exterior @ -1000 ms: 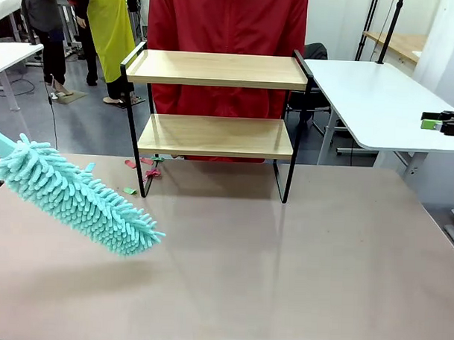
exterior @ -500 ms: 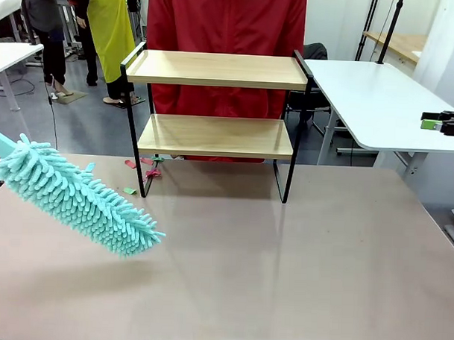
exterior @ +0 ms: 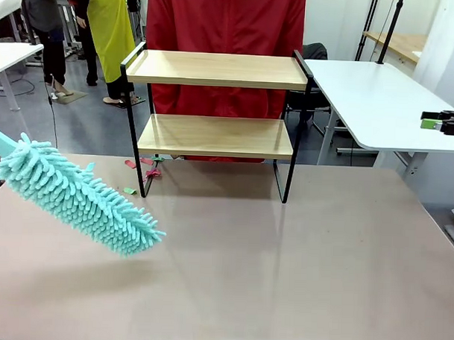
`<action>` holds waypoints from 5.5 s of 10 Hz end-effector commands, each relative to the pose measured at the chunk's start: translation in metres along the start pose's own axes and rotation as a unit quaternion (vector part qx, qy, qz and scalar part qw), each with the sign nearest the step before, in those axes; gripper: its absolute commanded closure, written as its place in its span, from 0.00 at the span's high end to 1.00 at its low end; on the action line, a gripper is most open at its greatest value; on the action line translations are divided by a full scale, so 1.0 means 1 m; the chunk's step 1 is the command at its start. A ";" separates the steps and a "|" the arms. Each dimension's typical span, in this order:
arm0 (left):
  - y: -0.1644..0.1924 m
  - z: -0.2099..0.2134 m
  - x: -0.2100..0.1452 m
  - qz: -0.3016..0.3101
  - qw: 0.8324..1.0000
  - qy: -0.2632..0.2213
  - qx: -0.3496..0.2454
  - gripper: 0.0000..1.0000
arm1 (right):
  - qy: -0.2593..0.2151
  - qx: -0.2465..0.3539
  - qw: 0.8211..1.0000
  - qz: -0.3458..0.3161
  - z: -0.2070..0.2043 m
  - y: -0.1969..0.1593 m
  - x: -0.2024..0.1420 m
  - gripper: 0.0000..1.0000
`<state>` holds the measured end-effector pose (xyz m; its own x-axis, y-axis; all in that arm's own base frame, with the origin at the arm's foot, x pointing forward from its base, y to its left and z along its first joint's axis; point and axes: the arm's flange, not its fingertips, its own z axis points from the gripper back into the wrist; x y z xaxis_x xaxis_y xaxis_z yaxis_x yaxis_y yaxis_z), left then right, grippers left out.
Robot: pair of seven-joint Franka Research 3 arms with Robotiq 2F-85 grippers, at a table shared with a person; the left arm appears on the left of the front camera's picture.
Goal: Clean the shelf.
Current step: Hand the Duster back to the human.
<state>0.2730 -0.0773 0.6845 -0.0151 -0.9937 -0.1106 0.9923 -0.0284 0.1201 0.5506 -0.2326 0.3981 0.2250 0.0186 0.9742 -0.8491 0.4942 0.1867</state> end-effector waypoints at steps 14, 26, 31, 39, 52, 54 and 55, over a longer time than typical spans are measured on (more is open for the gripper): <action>-0.026 -0.137 0.045 0.050 0.885 -0.463 0.026 0.13 | -0.138 0.294 0.945 -0.023 -0.154 0.225 0.097 1.00; 0.010 -0.134 0.041 0.055 0.874 -0.483 0.011 0.13 | -0.133 0.311 0.940 0.045 -0.150 0.257 0.067 1.00; 0.010 -0.134 0.041 0.055 0.874 -0.483 0.011 0.13 | -0.016 0.282 0.957 0.068 -0.146 0.277 0.047 1.00; 0.010 -0.134 0.041 0.055 0.874 -0.483 0.011 0.13 | 0.019 0.267 0.962 0.056 -0.180 0.303 0.024 1.00; 0.010 -0.134 0.041 0.055 0.874 -0.483 0.011 0.13 | 0.005 0.302 0.953 0.032 -0.241 0.334 0.001 1.00; 0.010 -0.134 0.041 0.055 0.874 -0.483 0.011 0.13 | 0.009 0.304 0.952 0.035 -0.242 0.333 -0.001 1.00; 0.010 -0.134 0.041 0.055 0.874 -0.483 0.011 0.13 | 0.016 0.304 0.952 0.039 -0.241 0.333 -0.002 1.00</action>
<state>0.2980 -0.1021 0.5466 -0.0166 -0.6442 0.7647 0.9921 0.0846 0.0928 0.3840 0.1349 0.4335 0.1888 0.0470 0.9809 -0.9749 -0.1108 0.1929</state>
